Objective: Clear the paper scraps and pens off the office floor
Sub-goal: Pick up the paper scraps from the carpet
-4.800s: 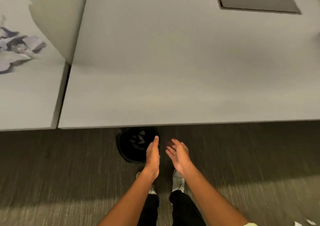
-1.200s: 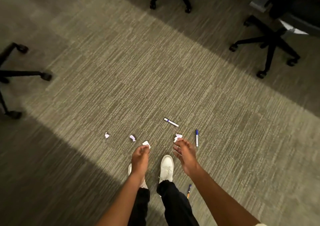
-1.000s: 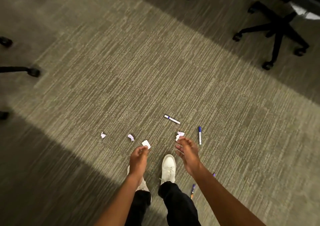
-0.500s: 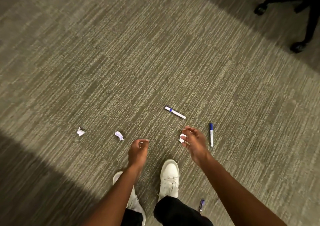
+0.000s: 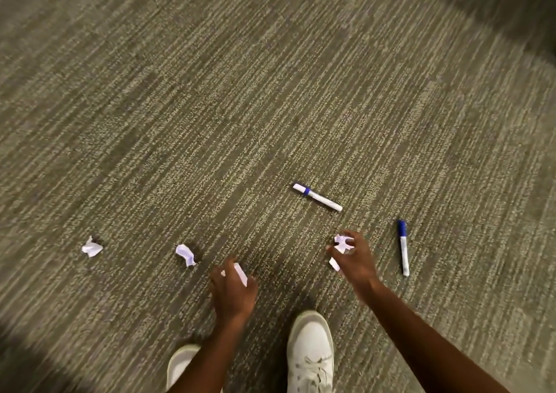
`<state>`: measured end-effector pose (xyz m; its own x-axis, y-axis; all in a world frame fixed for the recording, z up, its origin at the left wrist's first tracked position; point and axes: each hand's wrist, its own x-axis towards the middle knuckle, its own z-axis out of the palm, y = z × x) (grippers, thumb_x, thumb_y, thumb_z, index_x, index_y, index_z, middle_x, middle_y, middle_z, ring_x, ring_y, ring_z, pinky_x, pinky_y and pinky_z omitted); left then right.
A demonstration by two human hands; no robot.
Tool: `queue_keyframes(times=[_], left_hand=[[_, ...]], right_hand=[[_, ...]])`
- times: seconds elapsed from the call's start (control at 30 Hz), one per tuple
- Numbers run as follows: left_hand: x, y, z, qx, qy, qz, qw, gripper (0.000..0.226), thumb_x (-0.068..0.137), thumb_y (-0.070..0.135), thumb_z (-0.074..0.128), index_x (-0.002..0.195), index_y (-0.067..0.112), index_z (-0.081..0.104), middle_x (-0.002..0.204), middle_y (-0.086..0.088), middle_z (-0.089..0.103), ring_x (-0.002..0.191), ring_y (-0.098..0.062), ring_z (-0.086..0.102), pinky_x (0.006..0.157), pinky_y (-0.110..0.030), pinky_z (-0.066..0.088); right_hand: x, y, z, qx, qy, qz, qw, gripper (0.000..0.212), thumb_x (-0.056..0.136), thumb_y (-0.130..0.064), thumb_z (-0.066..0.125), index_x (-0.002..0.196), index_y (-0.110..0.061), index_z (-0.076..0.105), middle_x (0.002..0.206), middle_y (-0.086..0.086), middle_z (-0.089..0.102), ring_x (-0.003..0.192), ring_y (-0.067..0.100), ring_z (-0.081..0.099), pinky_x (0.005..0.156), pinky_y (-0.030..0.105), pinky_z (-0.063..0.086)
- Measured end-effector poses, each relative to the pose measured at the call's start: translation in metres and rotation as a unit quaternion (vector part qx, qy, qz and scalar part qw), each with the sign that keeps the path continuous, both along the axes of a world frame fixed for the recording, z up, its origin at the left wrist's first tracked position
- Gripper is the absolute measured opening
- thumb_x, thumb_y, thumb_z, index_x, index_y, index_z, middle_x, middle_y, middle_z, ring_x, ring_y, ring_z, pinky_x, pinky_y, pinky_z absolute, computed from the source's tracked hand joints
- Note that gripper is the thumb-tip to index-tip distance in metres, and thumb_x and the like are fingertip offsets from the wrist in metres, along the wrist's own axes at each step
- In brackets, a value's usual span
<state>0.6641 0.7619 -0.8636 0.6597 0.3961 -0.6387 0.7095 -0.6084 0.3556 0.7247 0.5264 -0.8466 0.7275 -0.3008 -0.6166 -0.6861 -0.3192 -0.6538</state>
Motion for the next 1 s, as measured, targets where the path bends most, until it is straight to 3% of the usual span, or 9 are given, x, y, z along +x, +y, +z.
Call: queue_keyframes(times=[0.1,0.23,0.33,0.47,0.6,0.7,0.77,0.87,1.0], left_hand=[[-0.004,-0.008,-0.020,0.071,-0.003,-0.035,0.997,0.067,0.078,0.033,0.069,0.137,0.013,0.043,0.132,-0.024,0.042,0.117,-0.041,0.044,0.097,-0.044,0.043],[-0.010,-0.017,-0.037,0.143,-0.022,-0.062,0.988,0.066,0.075,0.034,0.068,0.136,0.026,0.045,0.128,-0.021,0.040,0.108,-0.037,0.044,0.087,-0.043,0.047],[-0.015,-0.012,-0.047,0.151,-0.062,-0.067,0.984,0.058,0.073,0.021,0.068,0.129,0.023,0.051,0.125,-0.018,0.042,0.104,-0.035,0.045,0.082,-0.041,0.046],[-0.015,-0.007,-0.059,0.159,-0.071,-0.068,0.982,0.046,0.080,0.015,0.063,0.124,0.021,0.050,0.125,-0.016,0.042,0.105,-0.033,0.045,0.081,-0.037,0.045],[-0.013,-0.008,-0.068,0.166,-0.096,-0.054,0.980,0.047,0.078,0.002,0.059,0.123,0.015,0.052,0.127,-0.019,0.046,0.105,-0.035,0.048,0.081,-0.040,0.047],[-0.003,-0.004,-0.066,0.134,-0.125,-0.033,0.982,0.054,0.083,-0.007,0.049,0.132,0.012,0.043,0.135,-0.023,0.043,0.114,-0.036,0.047,0.089,-0.040,0.047],[0.011,0.005,-0.061,0.113,-0.156,-0.026,0.981,0.052,0.086,-0.007,0.046,0.133,0.012,0.039,0.136,-0.020,0.043,0.116,-0.029,0.048,0.091,-0.033,0.048],[0.044,0.032,-0.044,0.084,-0.208,-0.038,0.974,0.049,0.083,-0.015,0.048,0.123,0.012,0.043,0.123,-0.017,0.050,0.098,-0.020,0.054,0.077,-0.027,0.048],[0.094,0.085,-0.017,0.064,-0.222,-0.104,0.967,0.026,0.093,-0.003,0.044,0.110,0.016,0.049,0.112,-0.010,0.050,0.077,-0.012,0.051,0.062,-0.022,0.049]], right_hand=[[-0.004,-0.007,-0.029,-0.080,-0.028,0.043,0.995,0.058,0.079,-0.021,0.078,0.129,-0.022,0.049,0.124,0.014,0.056,0.083,0.015,0.057,0.046,0.008,0.040],[-0.012,-0.009,-0.056,-0.210,-0.043,0.146,0.966,0.055,0.081,-0.026,0.073,0.131,-0.020,0.049,0.125,0.013,0.051,0.100,0.022,0.053,0.074,0.022,0.042],[-0.013,-0.005,-0.070,-0.208,-0.073,0.172,0.960,0.039,0.083,-0.005,0.066,0.120,-0.010,0.056,0.121,0.016,0.047,0.097,0.020,0.052,0.073,0.008,0.042],[-0.001,0.004,-0.084,-0.211,-0.103,0.235,0.943,0.036,0.085,-0.007,0.064,0.120,-0.015,0.058,0.120,0.008,0.044,0.096,0.017,0.049,0.071,0.021,0.047],[0.022,0.021,-0.089,-0.197,-0.108,0.252,0.941,0.032,0.086,-0.007,0.065,0.117,-0.013,0.062,0.113,0.004,0.047,0.090,0.013,0.046,0.064,0.006,0.034],[0.040,0.039,-0.081,-0.135,-0.117,0.270,0.946,0.026,0.086,-0.007,0.065,0.106,-0.024,0.062,0.109,0.001,0.049,0.088,0.013,0.052,0.055,0.003,0.041],[0.051,0.054,-0.073,-0.113,-0.126,0.288,0.943,0.022,0.087,-0.011,0.066,0.101,-0.027,0.060,0.113,0.001,0.053,0.088,0.010,0.056,0.060,0.009,0.046],[0.064,0.079,-0.056,-0.081,-0.129,0.298,0.942,0.031,0.088,-0.014,0.066,0.118,-0.019,0.059,0.124,0.002,0.053,0.098,0.017,0.061,0.081,0.030,0.059],[0.080,0.114,-0.030,-0.050,-0.154,0.336,0.928,0.025,0.089,-0.014,0.064,0.113,-0.018,0.059,0.115,-0.001,0.053,0.092,0.011,0.061,0.073,0.017,0.052]])
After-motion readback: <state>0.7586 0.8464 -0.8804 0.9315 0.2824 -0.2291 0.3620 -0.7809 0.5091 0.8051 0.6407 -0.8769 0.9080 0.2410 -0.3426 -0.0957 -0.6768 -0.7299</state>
